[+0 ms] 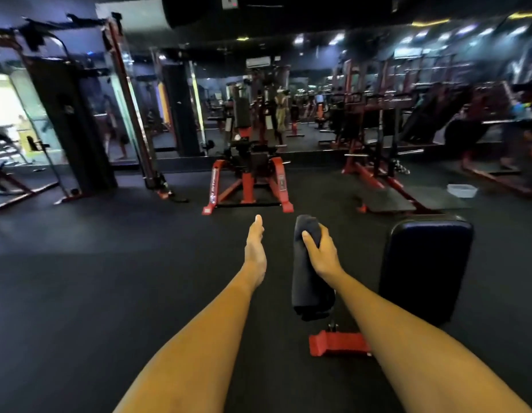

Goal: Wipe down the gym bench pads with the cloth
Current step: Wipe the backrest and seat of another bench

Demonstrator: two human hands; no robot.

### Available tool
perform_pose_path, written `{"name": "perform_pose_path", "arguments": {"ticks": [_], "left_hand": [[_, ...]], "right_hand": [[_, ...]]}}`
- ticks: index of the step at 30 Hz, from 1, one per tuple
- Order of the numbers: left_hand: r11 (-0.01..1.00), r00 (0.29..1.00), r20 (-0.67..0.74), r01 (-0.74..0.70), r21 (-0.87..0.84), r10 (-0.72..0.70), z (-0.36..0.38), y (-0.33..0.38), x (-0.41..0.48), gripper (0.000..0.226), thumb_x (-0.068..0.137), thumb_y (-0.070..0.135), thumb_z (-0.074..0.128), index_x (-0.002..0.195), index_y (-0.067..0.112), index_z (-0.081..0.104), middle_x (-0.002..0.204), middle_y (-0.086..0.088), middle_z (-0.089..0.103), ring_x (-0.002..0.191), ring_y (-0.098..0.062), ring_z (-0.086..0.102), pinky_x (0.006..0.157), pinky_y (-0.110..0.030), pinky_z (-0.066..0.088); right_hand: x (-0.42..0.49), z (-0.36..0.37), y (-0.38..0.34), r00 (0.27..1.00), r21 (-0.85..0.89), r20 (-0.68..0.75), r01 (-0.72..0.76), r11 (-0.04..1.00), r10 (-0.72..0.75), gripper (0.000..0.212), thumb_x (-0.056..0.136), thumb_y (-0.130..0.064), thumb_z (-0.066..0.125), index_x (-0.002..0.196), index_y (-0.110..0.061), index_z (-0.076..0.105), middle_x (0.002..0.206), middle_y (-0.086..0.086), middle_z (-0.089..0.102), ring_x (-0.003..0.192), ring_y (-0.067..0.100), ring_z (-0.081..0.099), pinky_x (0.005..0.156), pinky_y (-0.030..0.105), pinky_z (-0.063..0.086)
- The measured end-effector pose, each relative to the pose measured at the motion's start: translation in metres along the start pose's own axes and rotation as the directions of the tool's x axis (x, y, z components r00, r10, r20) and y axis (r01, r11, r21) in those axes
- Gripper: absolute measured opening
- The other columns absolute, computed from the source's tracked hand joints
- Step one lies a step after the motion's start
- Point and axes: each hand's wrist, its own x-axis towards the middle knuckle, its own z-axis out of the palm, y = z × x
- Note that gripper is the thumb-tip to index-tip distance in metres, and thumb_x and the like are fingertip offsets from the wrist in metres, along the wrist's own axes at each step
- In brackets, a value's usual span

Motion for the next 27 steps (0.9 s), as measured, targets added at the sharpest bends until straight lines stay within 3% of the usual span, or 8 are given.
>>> {"name": "perform_pose_path", "arguments": {"ticks": [5,12,20,24,27], "left_hand": [[1.0,0.983,0.183,0.012,-0.012,-0.01,0.046,-0.006,0.075,0.054,0.099,0.046,0.03,0.146,0.02,0.033,0.152,-0.006,0.031,0.141,-0.019,0.025,0.114,-0.037,0.012],[0.992,0.907,0.403,0.118,0.033,-0.121,0.111,-0.03,0.147,0.055,0.097,0.05,0.032,0.144,0.02,0.037,0.15,-0.005,0.035,0.14,-0.018,0.028,0.115,-0.039,0.013],[0.984,0.678,0.712,0.115,0.14,-0.18,0.187,-0.061,0.196,0.055,0.098,0.048,0.033,0.144,0.02,0.037,0.149,-0.003,0.036,0.139,-0.016,0.029,0.113,-0.035,0.015],[0.978,0.58,0.787,0.103,0.184,-0.209,0.209,-0.084,0.208,0.056,0.098,0.049,0.034,0.146,0.02,0.036,0.151,0.0,0.034,0.14,-0.016,0.026,0.112,-0.03,0.015],[0.984,0.55,0.817,0.057,0.169,-0.172,0.225,-0.097,0.218,0.047,0.1,0.041,0.035,0.141,0.019,0.042,0.14,0.006,0.042,0.129,-0.008,0.037,0.098,-0.021,0.023]], "right_hand": [[0.058,-0.014,0.013,0.99,-0.024,-0.131,-0.046,0.999,0.043,0.058,0.098,-0.043,0.046,0.148,-0.019,0.027,0.145,0.009,0.04,0.131,0.027,0.042,0.104,0.036,0.036],[0.096,-0.051,0.051,0.933,-0.08,-0.336,-0.163,0.983,0.127,0.054,0.096,-0.047,0.049,0.143,-0.024,0.035,0.14,0.005,0.047,0.127,0.024,0.047,0.107,0.043,0.038],[0.1,-0.099,0.082,0.705,0.006,-0.664,-0.33,0.944,0.25,0.056,0.097,-0.047,0.046,0.146,-0.025,0.032,0.143,0.004,0.042,0.129,0.024,0.044,0.106,0.039,0.039],[0.088,-0.109,0.093,0.601,0.04,-0.736,-0.418,0.907,0.31,0.054,0.098,-0.044,0.045,0.147,-0.026,0.03,0.145,0.006,0.038,0.13,0.026,0.042,0.108,0.043,0.037],[0.088,-0.119,0.105,0.581,0.017,-0.747,-0.467,0.884,0.322,0.053,0.099,-0.044,0.044,0.146,-0.027,0.029,0.147,0.005,0.036,0.129,0.026,0.043,0.105,0.037,0.038]]}}
